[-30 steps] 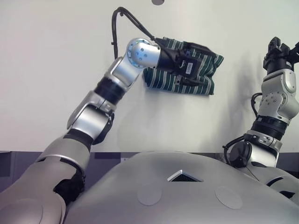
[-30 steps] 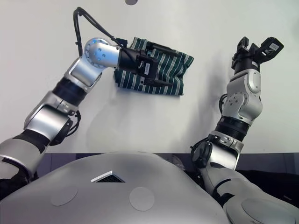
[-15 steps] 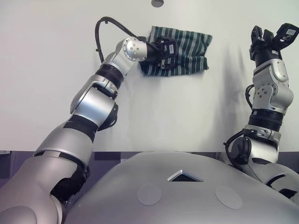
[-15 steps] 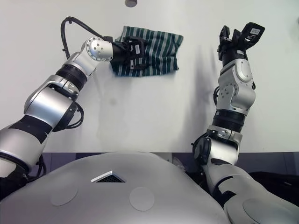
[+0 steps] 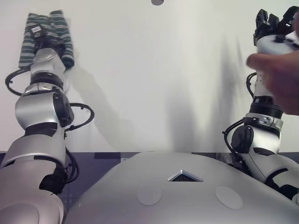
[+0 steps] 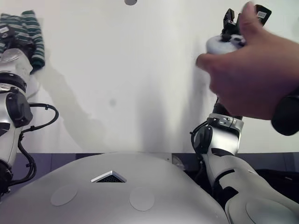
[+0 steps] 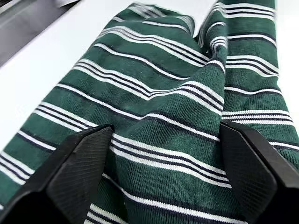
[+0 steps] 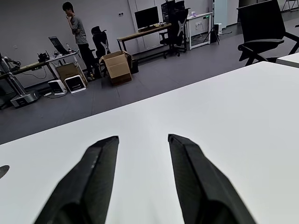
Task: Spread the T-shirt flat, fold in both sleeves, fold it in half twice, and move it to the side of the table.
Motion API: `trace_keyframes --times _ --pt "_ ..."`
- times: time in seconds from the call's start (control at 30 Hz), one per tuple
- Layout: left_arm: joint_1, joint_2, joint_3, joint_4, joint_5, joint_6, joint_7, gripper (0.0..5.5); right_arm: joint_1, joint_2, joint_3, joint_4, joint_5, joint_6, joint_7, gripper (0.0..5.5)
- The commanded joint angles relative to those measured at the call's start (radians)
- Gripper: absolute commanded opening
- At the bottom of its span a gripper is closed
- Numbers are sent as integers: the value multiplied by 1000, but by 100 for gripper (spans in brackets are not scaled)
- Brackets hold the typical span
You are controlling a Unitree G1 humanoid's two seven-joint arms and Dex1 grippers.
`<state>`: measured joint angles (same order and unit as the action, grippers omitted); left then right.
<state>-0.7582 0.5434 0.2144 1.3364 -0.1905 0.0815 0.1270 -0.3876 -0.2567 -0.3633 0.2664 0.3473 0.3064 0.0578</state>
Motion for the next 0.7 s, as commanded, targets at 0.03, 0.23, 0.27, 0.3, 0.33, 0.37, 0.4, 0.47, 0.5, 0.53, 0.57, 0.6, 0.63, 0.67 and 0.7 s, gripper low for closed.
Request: trace_keyframes --times 0.03,0.23,0.27,0.3,0.33,0.37,0.4,0.47,0.5,0.53,0.57,0.6,0.63,0.67,0.7 --pt "-52 -25 19 7 28 -6 -19 387 -6 34 27 0 -56 -118 -27 199" --pt "-125 -191 -54 -615 60 -487 -16 387 -10 65 172 -213 -393 -451 -213 199" --pt "-17 -246 -113 -849 52 -490 -41 387 -11 87 193 -217 -384 -425 -204 199" --pt "117 -292 -187 -1028 50 -455 -67 387 5 107 220 -200 -375 -420 -181 199" --pt "259 -332 -259 -1136 63 -434 -82 387 38 115 253 -170 -386 -439 -159 199" --pt "381 -365 -310 -1171 67 -410 -97 387 79 115 281 -128 -403 -474 -143 199" --pt "465 -383 -338 -1177 87 -391 -98 387 111 108 305 -82 -434 -523 -143 199" --pt "518 -420 -305 -1164 76 -305 -66 387 134 113 334 11 -459 -582 -147 199" --pt "513 -423 -289 -1164 82 -269 -53 387 129 117 347 39 -470 -600 -147 199" --pt "498 -421 -280 -1167 98 -241 -49 387 115 125 356 65 -473 -615 -146 199" --pt "484 -418 -275 -1173 110 -222 -54 387 100 129 365 87 -482 -624 -148 199" --pt "473 -415 -273 -1174 125 -225 -58 387 86 132 371 108 -490 -633 -152 199" --pt "463 -418 -271 -1169 134 -244 -60 387 76 131 370 124 -494 -634 -162 199" --pt "459 -422 -268 -1169 142 -273 -63 387 66 127 363 142 -502 -631 -182 199" --pt "457 -424 -264 -1171 148 -292 -67 387 57 126 359 156 -509 -630 -198 199"
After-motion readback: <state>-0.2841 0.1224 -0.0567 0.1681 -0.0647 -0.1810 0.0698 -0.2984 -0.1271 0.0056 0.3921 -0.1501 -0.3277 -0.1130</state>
